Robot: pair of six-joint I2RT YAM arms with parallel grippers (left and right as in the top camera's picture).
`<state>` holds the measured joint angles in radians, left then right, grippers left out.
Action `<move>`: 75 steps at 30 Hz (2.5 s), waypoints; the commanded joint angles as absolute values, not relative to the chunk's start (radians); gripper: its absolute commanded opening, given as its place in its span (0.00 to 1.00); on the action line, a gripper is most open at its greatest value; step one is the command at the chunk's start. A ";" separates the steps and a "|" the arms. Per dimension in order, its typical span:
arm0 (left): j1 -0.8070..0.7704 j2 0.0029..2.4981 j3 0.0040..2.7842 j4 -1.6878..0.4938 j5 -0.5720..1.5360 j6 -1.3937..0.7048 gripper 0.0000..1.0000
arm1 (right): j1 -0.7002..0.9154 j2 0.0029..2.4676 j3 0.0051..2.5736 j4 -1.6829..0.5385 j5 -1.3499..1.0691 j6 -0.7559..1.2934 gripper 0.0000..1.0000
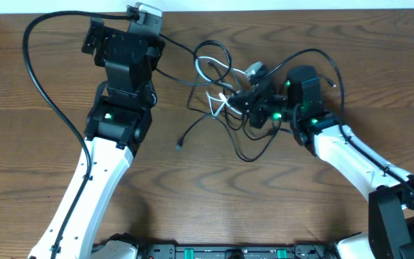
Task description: Untangle cables
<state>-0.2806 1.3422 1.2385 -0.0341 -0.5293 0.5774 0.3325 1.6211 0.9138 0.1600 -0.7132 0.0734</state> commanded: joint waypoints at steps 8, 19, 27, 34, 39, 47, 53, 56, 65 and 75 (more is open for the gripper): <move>-0.199 1.346 1.251 -0.052 -0.577 0.490 0.98 | 0.088 1.617 0.917 0.108 -0.496 0.187 0.01; -0.179 1.345 1.251 -0.074 -0.604 0.488 0.98 | -0.132 1.617 0.917 0.060 -0.472 0.186 0.02; -0.179 1.345 1.251 -0.074 -0.645 0.488 0.98 | -0.223 1.617 0.917 0.060 -0.435 0.186 0.03; -0.173 1.345 1.251 -0.075 -0.648 0.488 0.98 | -0.279 1.617 0.917 0.033 -0.435 0.186 0.04; -0.148 1.345 1.251 -0.075 -0.648 0.488 0.98 | -0.297 1.617 0.917 0.009 -0.390 0.186 0.04; -0.082 1.345 1.251 -0.117 -0.648 0.439 0.98 | -0.346 1.617 0.917 0.004 -0.378 0.186 0.05; -0.044 1.345 1.251 -0.134 -0.648 0.439 0.98 | -0.376 1.617 0.917 0.003 -0.313 0.186 0.09; -0.015 1.345 1.251 -0.135 -0.648 0.439 0.98 | -0.397 1.617 0.917 0.003 -0.312 0.186 0.10; 0.051 1.345 1.251 -0.184 -0.628 0.374 0.98 | -0.466 1.617 0.917 0.003 -0.314 0.186 0.22; 0.050 1.345 1.251 -0.255 -0.234 0.371 0.94 | -0.462 1.617 0.917 0.003 -0.548 0.184 0.99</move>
<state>0.0452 1.3640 1.2354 -0.2409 -0.4122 0.3885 -0.4557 1.6146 0.9154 0.0040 -0.4496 0.1783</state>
